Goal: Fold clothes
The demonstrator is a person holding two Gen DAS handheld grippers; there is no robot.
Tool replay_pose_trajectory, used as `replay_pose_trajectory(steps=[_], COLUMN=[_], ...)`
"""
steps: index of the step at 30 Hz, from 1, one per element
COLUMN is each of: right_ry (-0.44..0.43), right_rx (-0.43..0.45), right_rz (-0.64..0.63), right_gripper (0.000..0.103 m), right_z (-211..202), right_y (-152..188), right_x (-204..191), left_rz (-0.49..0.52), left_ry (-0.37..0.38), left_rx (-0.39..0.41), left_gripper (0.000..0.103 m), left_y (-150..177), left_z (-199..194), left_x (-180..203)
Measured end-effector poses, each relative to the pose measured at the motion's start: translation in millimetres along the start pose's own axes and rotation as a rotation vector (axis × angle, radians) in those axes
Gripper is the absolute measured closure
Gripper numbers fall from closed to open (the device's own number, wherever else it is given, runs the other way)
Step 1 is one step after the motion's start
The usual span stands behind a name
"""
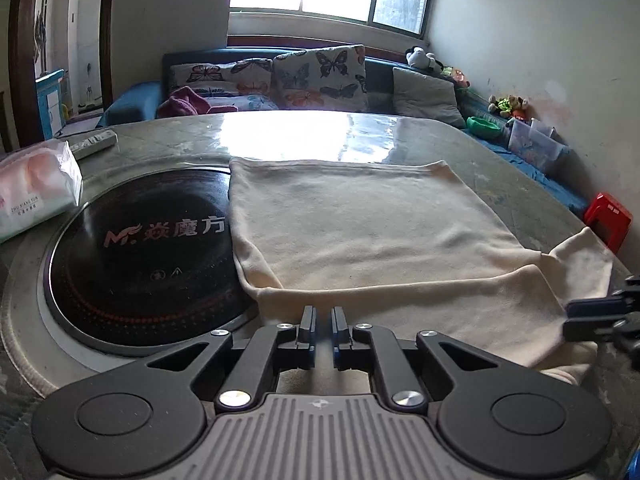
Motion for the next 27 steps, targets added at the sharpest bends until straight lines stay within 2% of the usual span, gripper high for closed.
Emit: replay_pose_trajectory(steps=[5,10,15,20,23,27], right_ry=[0.082,0.223,0.363,0.431,0.44,0.454], right_rx=[0.024,0.037,0.076,0.12,0.14,0.163], right_rz=[0.087,0.218,0.366,0.468,0.511,0.565], right_gripper=[0.084,0.084,0.084,0.083,0.077,0.077], right_z=[-23,-43,-64,-78,-79,-78], right_y=[12,26,44,54,56,59], right_x=[33,91,152,195,211,228], left_rz=[0.033,0.085,0.146,0.19,0.196,0.208], left_ry=[0.037,0.136,0.204,0.232,0.237,0.237], left_rx=[0.029,0.059,0.042,0.017,0.011,0.006], left_gripper=[0.093,0.093,0.093,0.093,0.093,0.092], left_y=[-9,-15,-9,-3,-3,-4], left_z=[-10,-20,-14,-8,-5,-3], left_x=[21,67,111,138,144,149])
Point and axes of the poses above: each gripper's, at about its wrist camera, not at the fingertips, and z roughly the way its jaws point, x to its right, y to its underside, the point moved 8 cm from there along z, roughly the way its jaws point, and after that the axes turned 8 degrees about -y, right-handed, at the moved point
